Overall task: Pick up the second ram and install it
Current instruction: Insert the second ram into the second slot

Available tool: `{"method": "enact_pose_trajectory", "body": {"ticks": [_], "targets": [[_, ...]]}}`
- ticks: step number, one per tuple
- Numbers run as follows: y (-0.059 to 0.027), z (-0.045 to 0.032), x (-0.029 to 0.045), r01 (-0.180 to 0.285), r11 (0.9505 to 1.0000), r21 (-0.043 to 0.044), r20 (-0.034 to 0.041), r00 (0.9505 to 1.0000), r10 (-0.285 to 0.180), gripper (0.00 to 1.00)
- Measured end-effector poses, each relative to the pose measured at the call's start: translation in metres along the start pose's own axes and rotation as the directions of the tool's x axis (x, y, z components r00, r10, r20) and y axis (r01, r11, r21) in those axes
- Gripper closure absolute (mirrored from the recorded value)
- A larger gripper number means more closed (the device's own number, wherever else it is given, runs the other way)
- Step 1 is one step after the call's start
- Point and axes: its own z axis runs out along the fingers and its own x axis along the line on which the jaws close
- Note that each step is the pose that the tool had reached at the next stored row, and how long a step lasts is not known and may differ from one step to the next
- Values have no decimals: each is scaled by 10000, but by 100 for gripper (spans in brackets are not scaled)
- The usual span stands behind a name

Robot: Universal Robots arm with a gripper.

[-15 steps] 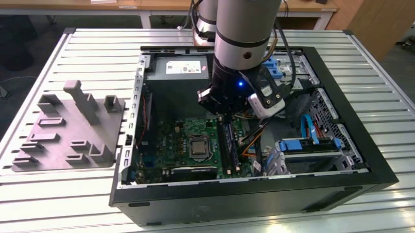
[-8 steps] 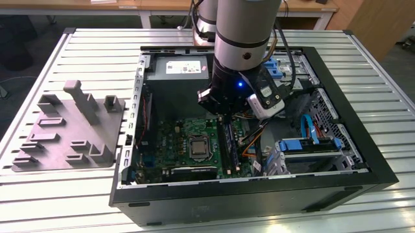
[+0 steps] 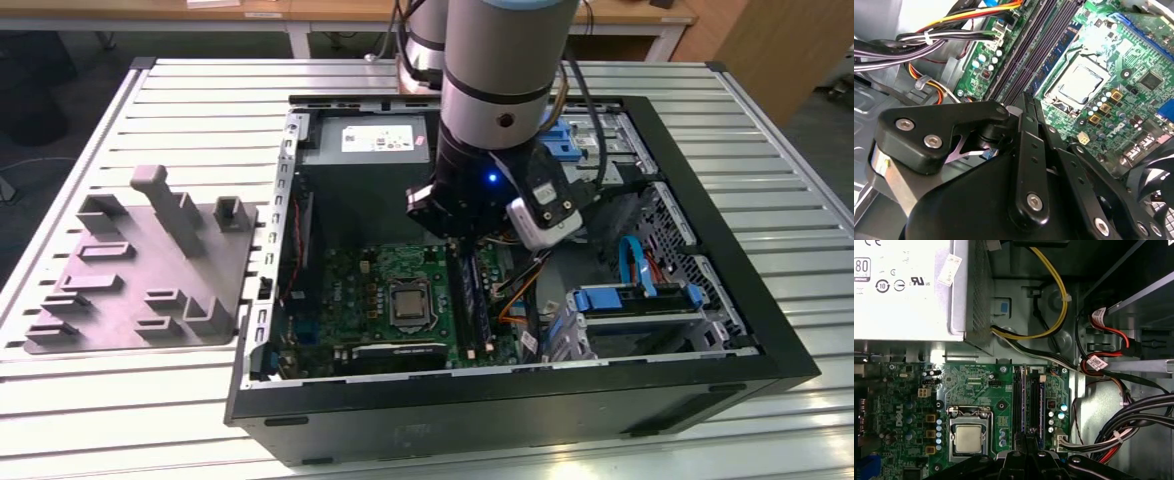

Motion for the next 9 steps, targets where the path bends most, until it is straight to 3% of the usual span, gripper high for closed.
{"method": "enact_pose_trajectory", "body": {"ticks": [7, 9], "targets": [[-2, 34, 1, -293, 9996, 4, 11, 9996, 293, 89], [-2, 37, 1, -151, 9999, 2, 6, 9999, 151, 89]]}}
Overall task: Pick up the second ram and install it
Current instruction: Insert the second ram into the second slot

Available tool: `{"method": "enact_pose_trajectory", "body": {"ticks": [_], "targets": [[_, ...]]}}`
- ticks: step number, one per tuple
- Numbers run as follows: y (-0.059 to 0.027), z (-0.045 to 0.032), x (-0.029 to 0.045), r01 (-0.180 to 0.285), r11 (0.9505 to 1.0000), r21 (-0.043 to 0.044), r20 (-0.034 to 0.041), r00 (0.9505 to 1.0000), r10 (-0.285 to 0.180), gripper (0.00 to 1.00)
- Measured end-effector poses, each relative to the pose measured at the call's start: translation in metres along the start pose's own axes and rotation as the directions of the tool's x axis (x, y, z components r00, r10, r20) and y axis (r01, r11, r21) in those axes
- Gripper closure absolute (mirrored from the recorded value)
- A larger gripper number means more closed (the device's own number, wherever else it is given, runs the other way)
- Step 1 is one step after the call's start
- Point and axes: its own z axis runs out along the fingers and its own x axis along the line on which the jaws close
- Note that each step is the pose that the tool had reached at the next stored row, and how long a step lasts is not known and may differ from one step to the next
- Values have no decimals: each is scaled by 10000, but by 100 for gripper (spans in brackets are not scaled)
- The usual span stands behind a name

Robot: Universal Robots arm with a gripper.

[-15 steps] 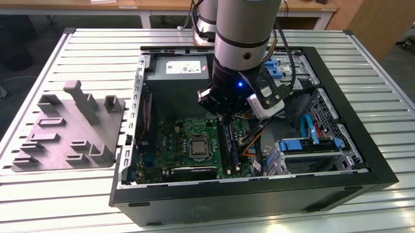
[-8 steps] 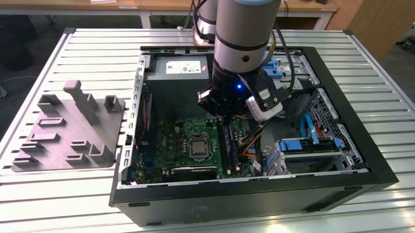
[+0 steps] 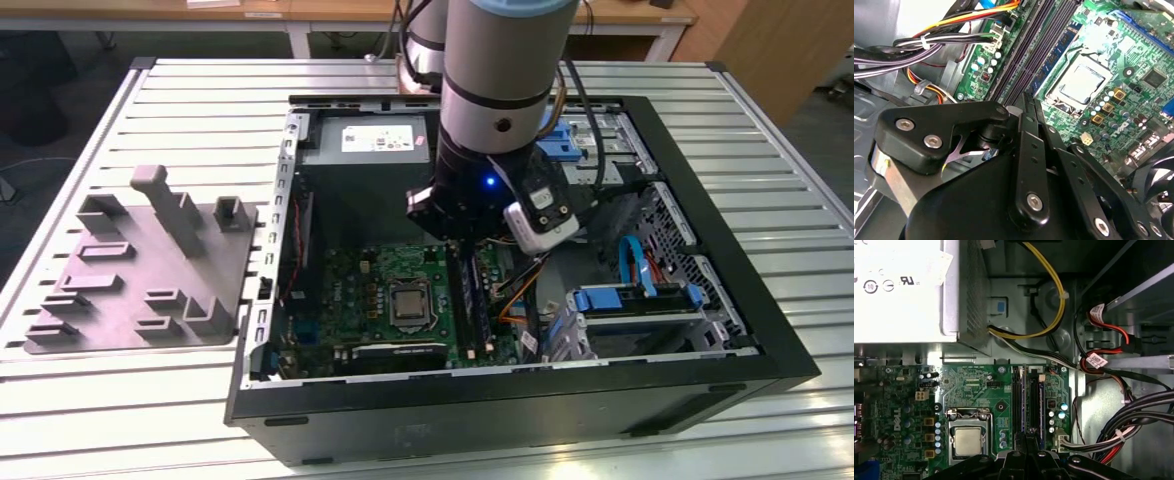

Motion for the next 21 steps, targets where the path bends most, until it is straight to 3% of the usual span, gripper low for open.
{"method": "enact_pose_trajectory", "body": {"ticks": [21], "targets": [[-22, 95, 5, 59, 10000, -2, -2, 10000, -59, 89]]}}
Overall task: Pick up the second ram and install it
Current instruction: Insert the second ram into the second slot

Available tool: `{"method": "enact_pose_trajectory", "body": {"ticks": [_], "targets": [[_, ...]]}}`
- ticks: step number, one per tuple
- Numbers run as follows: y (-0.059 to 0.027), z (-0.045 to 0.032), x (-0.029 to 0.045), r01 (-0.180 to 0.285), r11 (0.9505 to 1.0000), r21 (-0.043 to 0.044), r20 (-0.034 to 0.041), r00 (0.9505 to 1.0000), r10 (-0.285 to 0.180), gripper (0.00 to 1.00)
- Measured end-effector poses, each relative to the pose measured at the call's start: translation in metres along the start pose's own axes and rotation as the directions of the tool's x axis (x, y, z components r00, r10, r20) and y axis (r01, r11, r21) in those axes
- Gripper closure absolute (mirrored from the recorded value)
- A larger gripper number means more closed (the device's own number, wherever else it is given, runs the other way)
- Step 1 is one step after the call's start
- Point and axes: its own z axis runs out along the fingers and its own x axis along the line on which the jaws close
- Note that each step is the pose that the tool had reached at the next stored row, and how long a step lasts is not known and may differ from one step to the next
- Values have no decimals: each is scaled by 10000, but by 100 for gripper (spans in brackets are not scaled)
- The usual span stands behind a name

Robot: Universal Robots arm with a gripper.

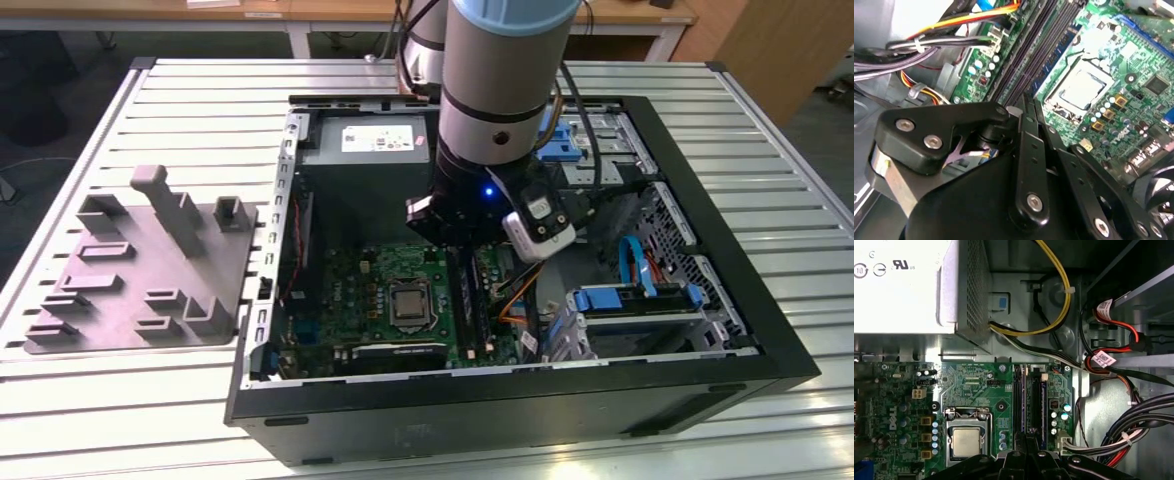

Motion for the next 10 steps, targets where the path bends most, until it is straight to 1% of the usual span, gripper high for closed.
{"method": "enact_pose_trajectory", "body": {"ticks": [10], "targets": [[0, 8, 0, 0, 10000, -2, 0, 10000, 0, 89]]}}
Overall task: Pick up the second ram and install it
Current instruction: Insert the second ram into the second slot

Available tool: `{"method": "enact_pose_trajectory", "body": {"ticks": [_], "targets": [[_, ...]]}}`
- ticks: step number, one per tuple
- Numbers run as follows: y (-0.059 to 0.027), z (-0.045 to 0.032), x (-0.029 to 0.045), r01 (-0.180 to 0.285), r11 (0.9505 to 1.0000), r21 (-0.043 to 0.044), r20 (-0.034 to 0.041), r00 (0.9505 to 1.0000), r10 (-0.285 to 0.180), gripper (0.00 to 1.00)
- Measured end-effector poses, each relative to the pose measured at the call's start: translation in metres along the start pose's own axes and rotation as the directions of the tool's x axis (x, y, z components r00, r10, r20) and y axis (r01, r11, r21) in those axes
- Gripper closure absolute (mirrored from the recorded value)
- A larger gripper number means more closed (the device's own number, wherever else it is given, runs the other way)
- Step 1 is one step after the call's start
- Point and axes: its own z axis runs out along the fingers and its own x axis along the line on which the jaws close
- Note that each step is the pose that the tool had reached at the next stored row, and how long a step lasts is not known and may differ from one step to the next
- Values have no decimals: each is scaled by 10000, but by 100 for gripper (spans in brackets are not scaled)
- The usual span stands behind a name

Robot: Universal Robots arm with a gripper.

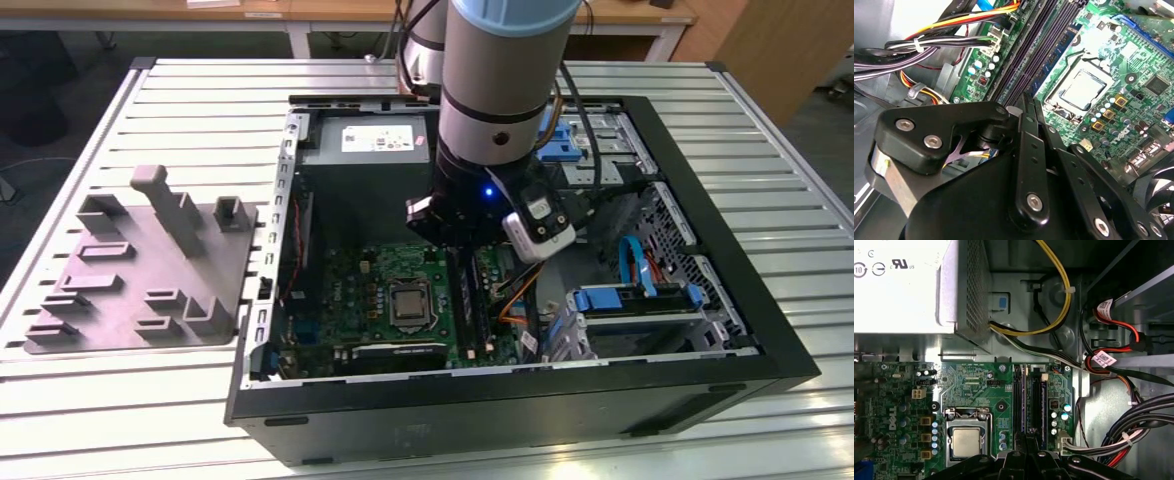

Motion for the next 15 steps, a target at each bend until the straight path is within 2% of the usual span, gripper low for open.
{"method": "enact_pose_trajectory", "body": {"ticks": [15], "targets": [[-39, 22, -1, 1, 10000, -1, 0, 10000, -1, 89]]}}
